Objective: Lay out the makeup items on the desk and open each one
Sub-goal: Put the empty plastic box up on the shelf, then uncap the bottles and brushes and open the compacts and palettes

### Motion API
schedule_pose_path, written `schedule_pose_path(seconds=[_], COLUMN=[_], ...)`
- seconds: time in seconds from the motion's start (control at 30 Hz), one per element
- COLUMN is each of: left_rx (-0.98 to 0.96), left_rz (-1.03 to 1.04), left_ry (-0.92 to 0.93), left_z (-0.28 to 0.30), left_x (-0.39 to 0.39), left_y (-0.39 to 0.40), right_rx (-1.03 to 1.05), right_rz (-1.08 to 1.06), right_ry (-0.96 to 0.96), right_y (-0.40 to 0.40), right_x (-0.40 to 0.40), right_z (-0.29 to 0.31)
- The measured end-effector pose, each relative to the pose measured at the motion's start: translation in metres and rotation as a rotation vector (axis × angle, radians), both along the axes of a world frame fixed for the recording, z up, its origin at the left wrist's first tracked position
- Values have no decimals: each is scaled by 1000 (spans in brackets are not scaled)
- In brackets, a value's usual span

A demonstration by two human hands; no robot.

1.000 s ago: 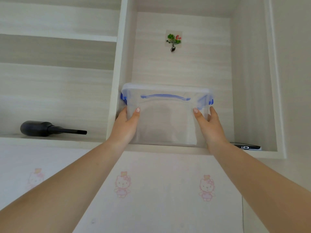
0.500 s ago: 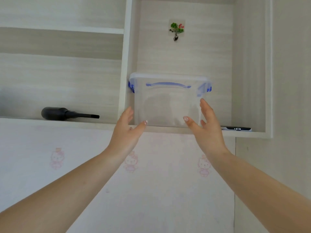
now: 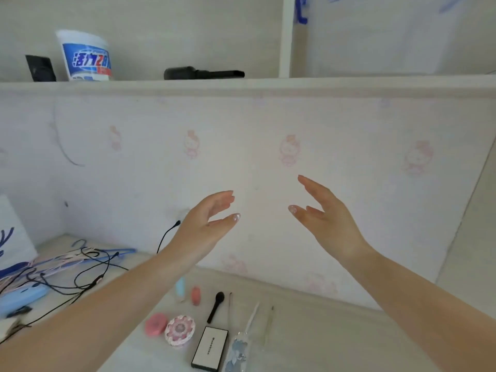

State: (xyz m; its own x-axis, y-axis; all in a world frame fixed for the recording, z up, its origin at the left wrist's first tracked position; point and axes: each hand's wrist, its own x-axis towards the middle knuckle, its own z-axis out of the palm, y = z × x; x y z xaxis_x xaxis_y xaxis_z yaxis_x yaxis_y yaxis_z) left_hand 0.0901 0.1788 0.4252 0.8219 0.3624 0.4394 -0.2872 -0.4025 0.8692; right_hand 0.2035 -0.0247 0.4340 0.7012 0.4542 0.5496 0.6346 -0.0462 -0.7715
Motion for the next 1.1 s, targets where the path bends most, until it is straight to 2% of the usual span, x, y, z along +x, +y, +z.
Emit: schedule_pose_path(seconds=[0.23, 0.43, 0.57, 0.7, 0.73, 0.93, 1.1], left_rx=[-24, -65, -106, -122, -145, -186, -195], left_rz=[57, 19, -41, -112, -158, -156, -161], left_ry=[39, 86, 161, 274, 368, 419, 449], left_z=[-44, -82, -112, -149, -170, -193, -230], left_x=[-18, -6, 13, 26, 39, 42, 53], left_y=[71, 159, 228, 282, 312, 319, 324], right_rx=[-104, -121, -90, -149, -184, -230, -366], right_rz=[22, 4, -58, -110, -148, -144, -99], right_ry=[122, 182, 266, 344, 416, 423, 299], right_y=[54, 141, 211, 263, 293, 301, 315], right_x=[-11, 0, 10, 9, 19, 13, 25], right_z=[-48, -80, -106, -141, -164, -187, -212])
